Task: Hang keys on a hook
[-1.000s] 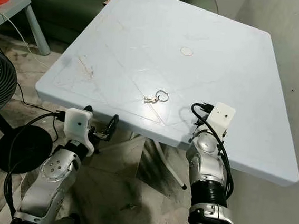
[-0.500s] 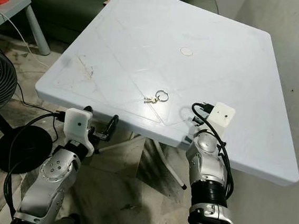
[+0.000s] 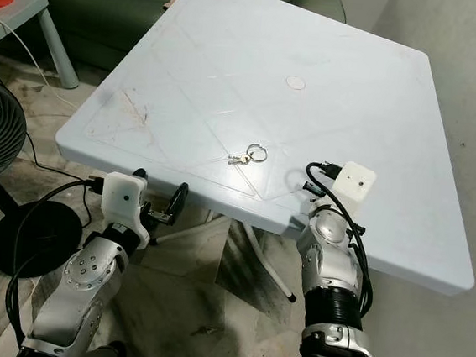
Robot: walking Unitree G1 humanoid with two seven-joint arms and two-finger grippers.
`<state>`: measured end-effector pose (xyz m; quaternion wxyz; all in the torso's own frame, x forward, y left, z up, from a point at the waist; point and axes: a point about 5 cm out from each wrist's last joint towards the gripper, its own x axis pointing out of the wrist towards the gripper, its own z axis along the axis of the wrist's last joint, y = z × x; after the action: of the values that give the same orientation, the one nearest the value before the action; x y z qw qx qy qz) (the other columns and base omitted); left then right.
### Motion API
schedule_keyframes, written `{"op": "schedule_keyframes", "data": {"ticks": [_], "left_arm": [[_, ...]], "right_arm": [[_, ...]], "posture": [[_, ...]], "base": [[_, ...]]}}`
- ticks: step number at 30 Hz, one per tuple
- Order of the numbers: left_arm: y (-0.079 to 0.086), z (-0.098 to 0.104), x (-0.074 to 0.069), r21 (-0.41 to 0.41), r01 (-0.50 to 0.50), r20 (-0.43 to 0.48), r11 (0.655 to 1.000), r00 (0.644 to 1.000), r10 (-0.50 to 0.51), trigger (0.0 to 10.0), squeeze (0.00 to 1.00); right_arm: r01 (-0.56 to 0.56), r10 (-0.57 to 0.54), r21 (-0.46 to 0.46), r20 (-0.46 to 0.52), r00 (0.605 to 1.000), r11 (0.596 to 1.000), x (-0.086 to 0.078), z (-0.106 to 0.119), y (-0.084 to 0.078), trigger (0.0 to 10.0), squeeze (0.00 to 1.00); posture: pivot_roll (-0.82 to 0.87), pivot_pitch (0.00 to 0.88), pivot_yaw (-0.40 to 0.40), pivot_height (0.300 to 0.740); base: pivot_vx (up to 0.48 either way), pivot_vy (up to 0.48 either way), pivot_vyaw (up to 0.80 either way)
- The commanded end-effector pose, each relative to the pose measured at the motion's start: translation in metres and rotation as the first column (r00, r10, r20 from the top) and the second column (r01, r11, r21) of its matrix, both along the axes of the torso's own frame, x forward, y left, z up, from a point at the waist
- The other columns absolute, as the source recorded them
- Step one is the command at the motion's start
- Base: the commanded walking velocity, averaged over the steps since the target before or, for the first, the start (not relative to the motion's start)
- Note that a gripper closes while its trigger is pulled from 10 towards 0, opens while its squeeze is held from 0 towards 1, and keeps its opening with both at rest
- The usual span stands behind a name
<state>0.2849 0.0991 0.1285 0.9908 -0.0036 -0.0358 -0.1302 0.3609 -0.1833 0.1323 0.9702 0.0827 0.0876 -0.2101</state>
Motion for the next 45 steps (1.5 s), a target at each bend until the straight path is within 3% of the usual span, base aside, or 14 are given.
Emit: {"op": "schedule_keyframes", "data": {"ticks": [1,5,11,15,25,27,31,32,34,35,39,40,41,45], "left_arm": [[-0.004,0.000,-0.002,0.000,0.003,0.006,1.000,1.000,-0.003,10.0,0.00],[-0.005,0.000,-0.001,0.000,0.003,0.006,1.000,1.000,-0.003,10.0,0.00],[-0.005,0.001,0.001,-0.004,0.001,0.010,1.000,1.000,-0.001,10.0,0.00],[-0.006,0.002,0.002,-0.007,0.003,0.014,1.000,1.000,-0.003,10.0,0.00],[-0.008,0.004,0.005,-0.014,0.007,0.018,1.000,1.000,-0.007,10.0,0.00],[-0.007,0.006,0.007,-0.022,0.003,0.023,1.000,1.000,-0.002,10.0,0.00],[-0.006,0.013,0.013,-0.041,-0.001,0.035,0.999,0.999,0.003,10.0,0.00],[-0.003,0.017,0.017,-0.070,-0.007,0.033,0.998,0.999,0.010,10.0,0.00],[-0.002,0.020,0.020,-0.084,-0.008,0.033,0.996,0.999,0.011,10.0,0.00],[0.000,0.023,0.023,-0.094,-0.009,0.037,0.996,0.999,0.013,10.0,0.00],[0.002,0.027,0.027,-0.093,-0.004,0.053,0.996,0.999,0.009,10.0,0.00],[0.002,0.027,0.028,-0.095,-0.005,0.052,0.995,0.999,0.010,10.0,0.00],[0.003,0.028,0.029,-0.097,-0.004,0.056,0.995,0.998,0.009,10.0,0.00],[0.007,0.032,0.031,-0.119,0.010,0.076,0.993,0.997,-0.001,10.0,0.00]], "right_arm": [[0.001,-0.001,0.026,-0.021,1.000,1.000,-0.002,-0.005,-0.001,0.0,0.00],[-0.019,0.018,0.044,0.016,1.000,0.999,0.000,-0.001,0.002,0.0,0.00],[-0.094,0.079,0.085,0.160,0.984,0.992,0.002,0.018,0.007,0.0,0.00],[-0.169,0.126,0.169,0.236,0.963,0.971,0.003,0.033,0.013,0.0,0.00],[-0.210,0.160,0.176,0.259,0.952,0.962,0.000,0.037,0.014,0.0,0.00],[-0.220,0.176,0.158,0.251,0.952,0.963,-0.002,0.037,0.015,0.0,0.00],[-0.259,0.243,0.028,0.255,0.936,0.966,-0.005,0.042,0.016,0.0,0.00],[-0.288,0.296,-0.065,0.223,0.929,0.955,-0.008,0.041,0.018,0.0,0.00],[-0.312,0.325,-0.092,0.193,0.926,0.946,-0.010,0.039,0.020,0.0,0.00],[-0.325,0.351,-0.147,0.218,0.911,0.934,-0.014,0.042,0.021,0.0,0.00],[-0.343,0.386,-0.203,0.238,0.891,0.917,-0.021,0.043,0.023,0.0,0.00],[-0.345,0.396,-0.224,0.255,0.882,0.912,-0.023,0.044,0.024,4.0,0.00],[-0.350,0.409,-0.241,0.269,0.872,0.905,-0.026,0.044,0.026,10.0,0.00],[-0.422,0.480,-0.241,0.294,0.826,0.874,-0.037,0.040,0.031,10.0,0.00]], "posture": [[0.10,0.189,-0.149,0.740],[0.10,0.181,-0.153,0.740],[0.10,0.174,-0.153,0.740],[0.09,0.172,-0.153,0.740],[0.09,0.169,-0.152,0.740],[0.09,0.167,-0.152,0.740],[0.10,0.149,-0.154,0.740],[0.10,0.142,-0.154,0.740],[0.10,0.137,-0.153,0.740],[0.10,0.121,-0.152,0.740],[0.09,0.100,-0.149,0.740],[0.09,0.090,-0.147,0.740],[0.09,0.077,-0.143,0.740],[0.08,0.049,-0.136,0.740]], "base": [[0.000,0.000,0.00],[0.000,0.000,0.00],[0.000,0.000,0.00],[0.000,0.000,0.00],[0.000,0.000,0.00],[0.000,0.000,0.00],[0.000,0.000,0.00],[0.000,0.000,0.00],[0.000,0.000,0.00],[0.000,0.000,0.00],[0.000,0.000,0.00],[0.000,0.000,0.00],[0.000,0.000,0.00],[0.000,0.000,0.00]]}}
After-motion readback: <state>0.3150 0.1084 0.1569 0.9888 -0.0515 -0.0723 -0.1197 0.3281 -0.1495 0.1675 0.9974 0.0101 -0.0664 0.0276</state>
